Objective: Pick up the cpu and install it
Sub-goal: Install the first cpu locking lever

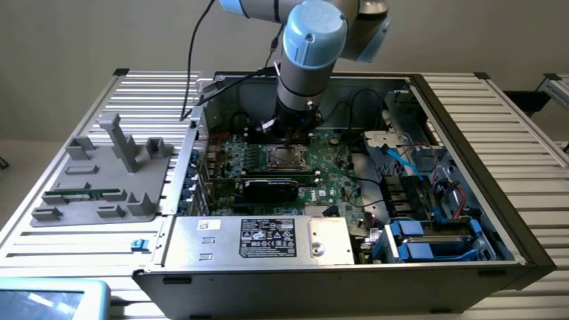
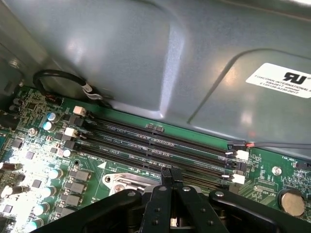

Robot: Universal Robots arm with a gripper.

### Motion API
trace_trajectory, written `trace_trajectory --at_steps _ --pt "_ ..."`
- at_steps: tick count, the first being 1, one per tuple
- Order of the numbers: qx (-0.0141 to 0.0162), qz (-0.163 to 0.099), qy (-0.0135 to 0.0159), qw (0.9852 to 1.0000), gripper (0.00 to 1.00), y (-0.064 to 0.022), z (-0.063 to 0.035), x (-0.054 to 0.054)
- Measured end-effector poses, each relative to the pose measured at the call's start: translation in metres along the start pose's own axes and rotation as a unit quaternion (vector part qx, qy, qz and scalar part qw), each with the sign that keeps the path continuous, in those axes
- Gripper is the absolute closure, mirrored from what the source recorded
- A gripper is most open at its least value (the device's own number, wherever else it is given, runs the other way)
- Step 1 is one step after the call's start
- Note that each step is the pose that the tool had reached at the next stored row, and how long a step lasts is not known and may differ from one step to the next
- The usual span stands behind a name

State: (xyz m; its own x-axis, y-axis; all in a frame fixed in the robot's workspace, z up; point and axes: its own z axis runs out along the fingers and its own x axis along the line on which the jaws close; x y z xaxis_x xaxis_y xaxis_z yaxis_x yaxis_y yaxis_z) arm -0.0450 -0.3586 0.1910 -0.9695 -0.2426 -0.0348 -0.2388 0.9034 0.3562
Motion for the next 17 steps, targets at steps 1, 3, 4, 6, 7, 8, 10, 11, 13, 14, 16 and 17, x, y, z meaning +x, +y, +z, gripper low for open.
trace_trajectory --at_steps 1,3,4,6,7,8,10,11,13,14,16,17 --pt "0.0000 0.000 0.0000 1.0000 0.91 0.0000 0.0000 0.0000" --pt "0.0000 0.000 0.0001 1.0000 0.91 -0.0002 0.0000 -0.0009" --pt "0.0000 0.000 0.0000 1.0000 0.91 -0.0002 0.0000 -0.0011" --pt "0.0000 0.000 0.0000 1.0000 0.91 -0.0003 0.0000 -0.0013" --pt "0.0000 0.000 0.0000 1.0000 0.91 -0.0004 -0.0001 -0.0015" --pt "0.0000 0.000 0.0000 1.0000 0.91 -0.0004 -0.0001 -0.0016" --pt "0.0000 0.000 0.0001 1.0000 0.91 -0.0006 -0.0001 -0.0023" --pt "0.0000 0.000 0.0001 1.0000 0.91 -0.0008 -0.0002 -0.0033" --pt "0.0000 0.000 0.0001 1.0000 0.91 -0.0011 -0.0002 -0.0043" --pt "0.0000 0.000 0.0001 1.0000 0.91 -0.0012 -0.0002 -0.0049" --pt "-0.0001 0.000 0.0001 1.0000 0.91 -0.0016 -0.0002 -0.0063" --pt "-0.0001 0.000 0.0001 1.0000 0.91 -0.0017 -0.0002 -0.0067"
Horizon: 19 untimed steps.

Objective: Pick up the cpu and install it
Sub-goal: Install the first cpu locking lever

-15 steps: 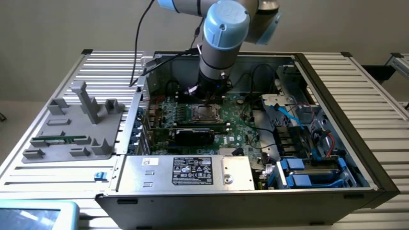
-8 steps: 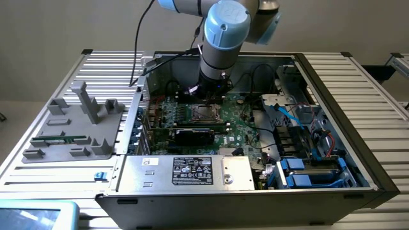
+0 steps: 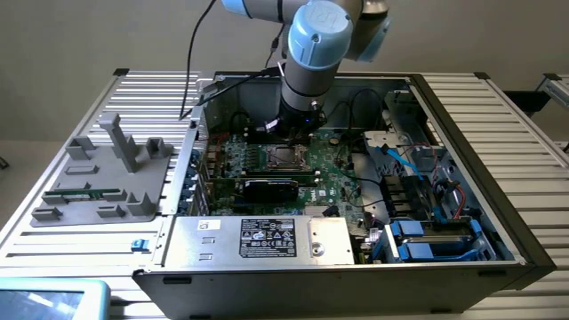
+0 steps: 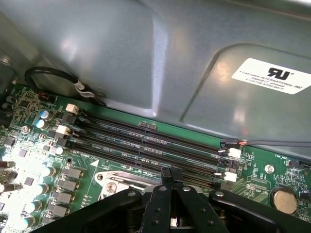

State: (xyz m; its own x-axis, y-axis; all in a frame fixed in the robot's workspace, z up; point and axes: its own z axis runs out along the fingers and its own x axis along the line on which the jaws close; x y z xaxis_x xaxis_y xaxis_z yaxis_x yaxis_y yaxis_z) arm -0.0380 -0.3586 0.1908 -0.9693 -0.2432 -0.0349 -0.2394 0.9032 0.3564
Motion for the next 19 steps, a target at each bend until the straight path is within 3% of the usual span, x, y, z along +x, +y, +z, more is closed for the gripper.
trace_trajectory --at_steps 9,19 --pt "0.0000 -0.002 0.0008 1.0000 0.91 -0.0025 -0.0001 -0.0088" --pt "-0.0002 -0.002 0.0006 1.0000 0.91 -0.0006 0.0007 -0.0052"
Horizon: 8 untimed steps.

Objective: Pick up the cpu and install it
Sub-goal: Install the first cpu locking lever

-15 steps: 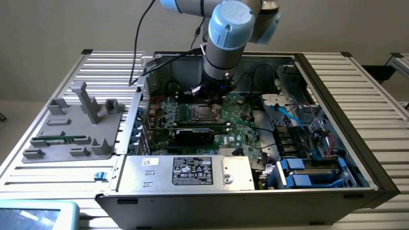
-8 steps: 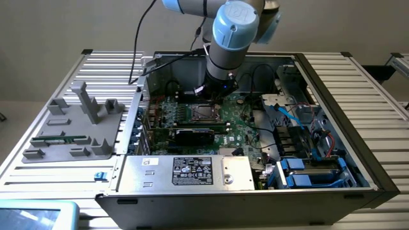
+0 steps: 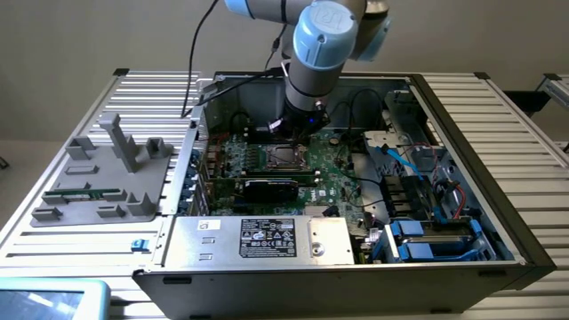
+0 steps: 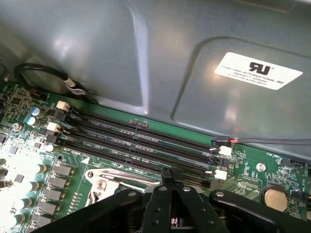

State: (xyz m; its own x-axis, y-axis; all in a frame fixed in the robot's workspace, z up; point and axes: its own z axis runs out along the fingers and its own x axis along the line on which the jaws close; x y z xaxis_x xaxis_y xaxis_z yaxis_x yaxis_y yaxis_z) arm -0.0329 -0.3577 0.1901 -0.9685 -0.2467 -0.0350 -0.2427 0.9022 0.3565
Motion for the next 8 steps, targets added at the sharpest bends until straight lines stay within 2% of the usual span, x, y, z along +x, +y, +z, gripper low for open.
trace_trajectory --at_steps 5,8 --pt "0.0000 0.000 0.0000 1.0000 0.91 0.0012 -0.0003 0.0019" --pt "0.0004 0.005 -0.0023 1.0000 0.91 0.0035 -0.0065 0.0018"
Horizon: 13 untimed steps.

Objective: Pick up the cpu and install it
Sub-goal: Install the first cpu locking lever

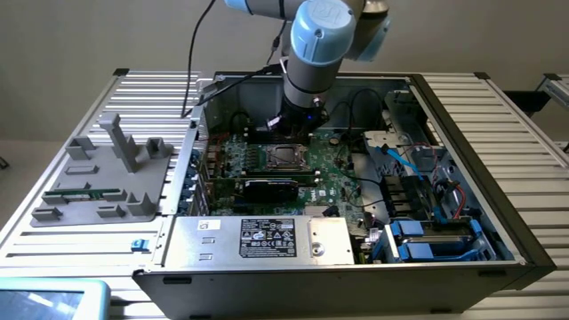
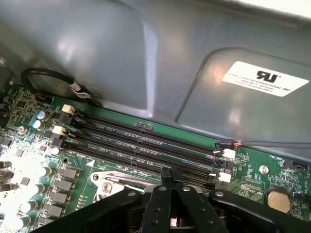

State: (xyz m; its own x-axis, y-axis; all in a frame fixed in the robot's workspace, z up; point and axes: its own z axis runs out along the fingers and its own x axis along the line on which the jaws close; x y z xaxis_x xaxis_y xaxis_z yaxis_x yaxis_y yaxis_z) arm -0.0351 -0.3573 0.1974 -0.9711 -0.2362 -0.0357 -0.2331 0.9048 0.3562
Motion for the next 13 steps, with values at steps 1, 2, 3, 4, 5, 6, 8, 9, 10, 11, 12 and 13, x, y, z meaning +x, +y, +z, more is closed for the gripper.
trace_trajectory --at_steps 1,2,3,4,5,6,8,9,10,11,12,13 --pt "0.0001 0.003 -0.0010 1.0000 0.91 0.0009 -0.0023 0.000" --pt "0.0002 0.005 -0.0019 1.0000 0.91 0.0017 -0.0044 0.000" --pt "0.0003 0.007 -0.0029 1.0000 0.91 0.0024 -0.0063 0.000" --pt "0.0004 0.010 -0.0038 0.9999 0.91 0.0030 -0.0079 0.000" --pt "0.0005 0.013 -0.0048 0.9999 0.91 0.0035 -0.0093 0.000" --pt "0.0006 0.016 -0.0060 0.9999 0.91 0.0039 -0.0102 0.000" --pt "0.0009 0.023 -0.0086 0.9997 0.91 0.0046 -0.0120 0.000" --pt "0.0011 0.026 -0.0099 0.9996 0.91 0.0049 -0.0129 -0.001" --pt "0.0012 0.029 -0.0109 0.9995 0.91 0.0053 -0.0138 -0.001" --pt "0.0013 0.031 -0.0118 0.9994 0.91 0.0057 -0.0150 -0.001" --pt "0.0015 0.033 -0.0126 0.9994 0.91 0.0062 -0.0163 -0.001" --pt "0.0017 0.035 -0.0133 0.9993 0.91 0.0067 -0.0179 -0.001"
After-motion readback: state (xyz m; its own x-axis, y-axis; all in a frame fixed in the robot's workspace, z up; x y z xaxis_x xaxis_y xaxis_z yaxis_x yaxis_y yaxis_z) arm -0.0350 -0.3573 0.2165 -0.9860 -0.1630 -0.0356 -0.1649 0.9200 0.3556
